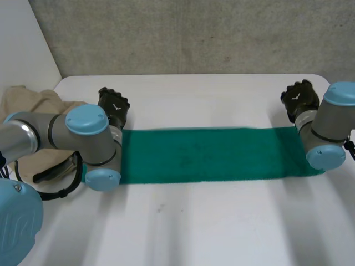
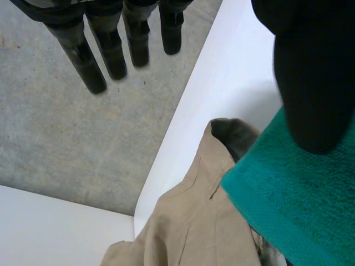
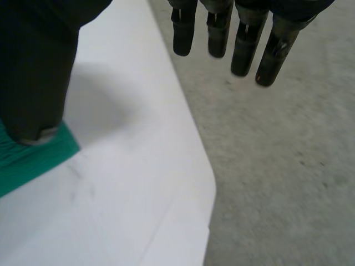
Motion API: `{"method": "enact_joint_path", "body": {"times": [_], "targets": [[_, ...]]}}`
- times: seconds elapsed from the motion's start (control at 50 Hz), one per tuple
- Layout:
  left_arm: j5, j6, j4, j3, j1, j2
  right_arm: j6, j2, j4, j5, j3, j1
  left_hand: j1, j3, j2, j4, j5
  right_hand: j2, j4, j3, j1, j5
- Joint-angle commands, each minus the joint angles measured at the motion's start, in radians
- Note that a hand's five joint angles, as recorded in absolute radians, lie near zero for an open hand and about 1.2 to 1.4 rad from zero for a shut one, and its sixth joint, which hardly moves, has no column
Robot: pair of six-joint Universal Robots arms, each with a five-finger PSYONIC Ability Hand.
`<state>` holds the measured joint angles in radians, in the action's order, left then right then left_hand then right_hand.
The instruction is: Fold the laundry.
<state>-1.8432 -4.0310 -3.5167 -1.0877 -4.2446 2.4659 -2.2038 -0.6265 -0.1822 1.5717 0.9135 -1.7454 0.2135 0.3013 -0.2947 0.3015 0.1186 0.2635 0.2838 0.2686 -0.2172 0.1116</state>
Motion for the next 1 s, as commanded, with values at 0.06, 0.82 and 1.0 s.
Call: {"method": "enact_joint_path", "body": {"times": [0.06,0.82,1.0], "targets": [[0.002,0.069,-0.024,-0.184,0.006,-0.195,-0.273,-0.367,0.084,-0.051,0.221,0.01,-0.039,-0.127,0.12,-0.127,-0.119,-0.089,-0.109,-0.094,0.043,-0.112],[0.038,0.399,-0.025,-0.635,0.026,-0.501,-0.3,-0.295,0.159,-0.412,0.542,0.283,-0.039,-0.127,0.12,-0.127,-0.119,1.131,1.111,1.126,-1.177,1.108],[0.035,0.397,-0.024,-0.636,0.026,-0.509,-0.297,-0.323,0.167,-0.38,0.55,0.359,-0.039,-0.127,0.12,-0.127,-0.119,1.133,1.112,1.128,-1.179,1.11]]}}
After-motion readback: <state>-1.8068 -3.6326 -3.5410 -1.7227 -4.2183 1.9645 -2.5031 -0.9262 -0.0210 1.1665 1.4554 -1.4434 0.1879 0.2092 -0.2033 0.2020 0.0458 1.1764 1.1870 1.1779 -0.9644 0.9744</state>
